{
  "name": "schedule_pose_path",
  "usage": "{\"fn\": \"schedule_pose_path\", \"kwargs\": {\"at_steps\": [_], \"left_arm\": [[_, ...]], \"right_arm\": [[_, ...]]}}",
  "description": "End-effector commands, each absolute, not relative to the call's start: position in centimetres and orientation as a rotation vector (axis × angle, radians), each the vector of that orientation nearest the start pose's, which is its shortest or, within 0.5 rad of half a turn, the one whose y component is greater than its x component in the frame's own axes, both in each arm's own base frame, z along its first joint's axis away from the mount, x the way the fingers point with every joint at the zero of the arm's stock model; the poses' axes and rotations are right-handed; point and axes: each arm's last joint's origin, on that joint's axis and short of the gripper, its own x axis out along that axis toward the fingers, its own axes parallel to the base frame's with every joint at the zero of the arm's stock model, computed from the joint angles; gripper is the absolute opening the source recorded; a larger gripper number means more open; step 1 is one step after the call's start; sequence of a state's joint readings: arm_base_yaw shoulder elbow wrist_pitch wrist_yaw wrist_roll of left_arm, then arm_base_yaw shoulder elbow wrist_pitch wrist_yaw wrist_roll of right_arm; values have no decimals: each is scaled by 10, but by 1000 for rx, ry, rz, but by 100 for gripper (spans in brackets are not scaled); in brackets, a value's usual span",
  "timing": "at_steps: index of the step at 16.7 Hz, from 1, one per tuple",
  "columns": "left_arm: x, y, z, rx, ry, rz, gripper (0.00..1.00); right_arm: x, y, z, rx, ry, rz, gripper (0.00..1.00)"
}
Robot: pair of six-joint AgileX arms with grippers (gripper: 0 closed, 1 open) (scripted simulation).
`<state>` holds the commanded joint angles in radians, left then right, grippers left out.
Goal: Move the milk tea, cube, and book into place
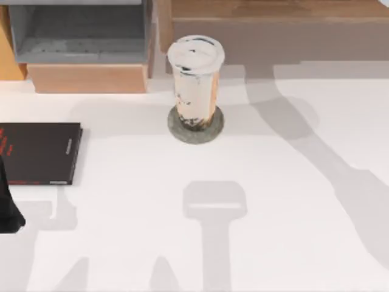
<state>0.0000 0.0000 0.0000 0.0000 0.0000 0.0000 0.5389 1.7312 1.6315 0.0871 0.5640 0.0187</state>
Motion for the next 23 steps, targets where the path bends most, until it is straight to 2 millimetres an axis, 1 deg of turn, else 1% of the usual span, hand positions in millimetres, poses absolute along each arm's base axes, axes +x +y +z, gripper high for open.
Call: {"fn": "schedule_pose_path", "kwargs": {"at_steps": [5, 7, 9, 12, 15, 16, 17, 18, 21, 23], "left_arm": [[106, -1, 160, 0, 0, 0, 100], [106, -1, 160, 0, 0, 0, 100], [106, -1, 160, 0, 0, 0, 100], [106, -1, 160, 0, 0, 0, 100], [106, -1, 160, 0, 0, 0, 100], [106, -1, 160, 0, 0, 0, 100], [106, -1, 160, 0, 0, 0, 100], [106, -1, 160, 0, 0, 0, 100], [106, -1, 160, 0, 0, 0, 100], [106, -1, 160, 0, 0, 0, 100]], "right_arm": [[359, 204, 394, -2, 2, -4, 0], [360, 203, 400, 15, -20, 5, 0], [364, 204, 415, 56, -92, 40, 0], [379, 201, 446, 101, -223, 85, 0], [389, 189, 477, 122, -329, 75, 0], [393, 184, 481, 115, -333, 59, 0], [400, 180, 480, 102, -318, 42, 0], [411, 179, 470, 82, -276, 30, 0], [444, 189, 427, 27, -105, 8, 0], [456, 199, 403, 6, -25, -4, 0]]}}
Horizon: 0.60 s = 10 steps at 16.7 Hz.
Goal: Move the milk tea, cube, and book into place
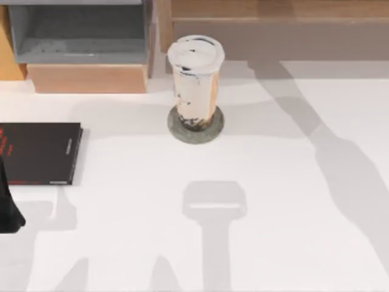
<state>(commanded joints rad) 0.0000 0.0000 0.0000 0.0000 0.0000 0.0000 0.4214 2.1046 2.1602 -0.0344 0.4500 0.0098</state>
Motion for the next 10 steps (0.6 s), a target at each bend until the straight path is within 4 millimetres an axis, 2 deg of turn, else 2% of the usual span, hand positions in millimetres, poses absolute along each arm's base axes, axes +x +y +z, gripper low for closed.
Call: {"fn": "schedule_pose_path", "kwargs": {"at_steps": [1, 5, 10], "left_arm": [[106, -1, 160, 0, 0, 0, 100], [106, -1, 160, 0, 0, 0, 100], [106, -1, 160, 0, 0, 0, 100]], "right_arm": [[459, 201, 397, -1, -5, -9, 0], [459, 201, 396, -2, -2, -10, 0], [459, 201, 396, -2, -2, -10, 38]]}}
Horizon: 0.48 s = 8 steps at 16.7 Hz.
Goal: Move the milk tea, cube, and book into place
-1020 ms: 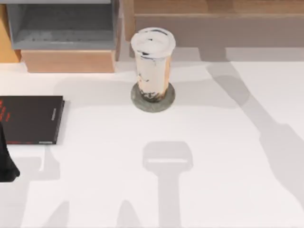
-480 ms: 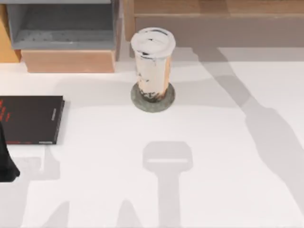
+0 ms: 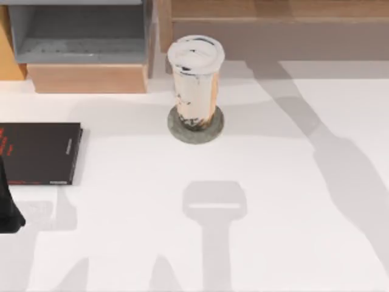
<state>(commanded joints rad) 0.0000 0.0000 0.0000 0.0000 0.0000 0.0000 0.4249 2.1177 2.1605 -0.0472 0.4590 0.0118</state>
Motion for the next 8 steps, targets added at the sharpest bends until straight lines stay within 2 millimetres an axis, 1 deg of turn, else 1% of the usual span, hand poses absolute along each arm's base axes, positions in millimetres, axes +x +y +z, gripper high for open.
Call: {"fn": "schedule_pose_path", "kwargs": {"at_steps": [8], "left_arm": [[106, -1, 160, 0, 0, 0, 100]], "right_arm": [[459, 201, 396, -2, -2, -10, 98]]}}
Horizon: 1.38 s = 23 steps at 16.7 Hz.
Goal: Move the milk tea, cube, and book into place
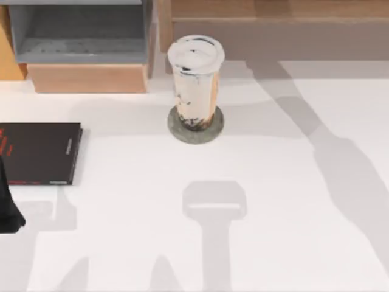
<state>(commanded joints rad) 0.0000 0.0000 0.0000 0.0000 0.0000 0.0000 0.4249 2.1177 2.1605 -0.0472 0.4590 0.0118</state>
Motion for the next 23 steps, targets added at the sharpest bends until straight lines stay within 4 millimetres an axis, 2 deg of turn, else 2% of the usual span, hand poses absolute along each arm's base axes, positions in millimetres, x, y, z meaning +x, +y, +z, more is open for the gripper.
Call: {"fn": "schedule_pose_path", "kwargs": {"at_steps": [10, 19, 23], "left_arm": [[106, -1, 160, 0, 0, 0, 100], [106, -1, 160, 0, 0, 0, 100], [106, -1, 160, 0, 0, 0, 100]], "right_arm": [[458, 201, 396, -2, -4, -10, 100], [431, 200, 395, -4, 1, -12, 100], [432, 199, 394, -4, 1, -16, 100]]}}
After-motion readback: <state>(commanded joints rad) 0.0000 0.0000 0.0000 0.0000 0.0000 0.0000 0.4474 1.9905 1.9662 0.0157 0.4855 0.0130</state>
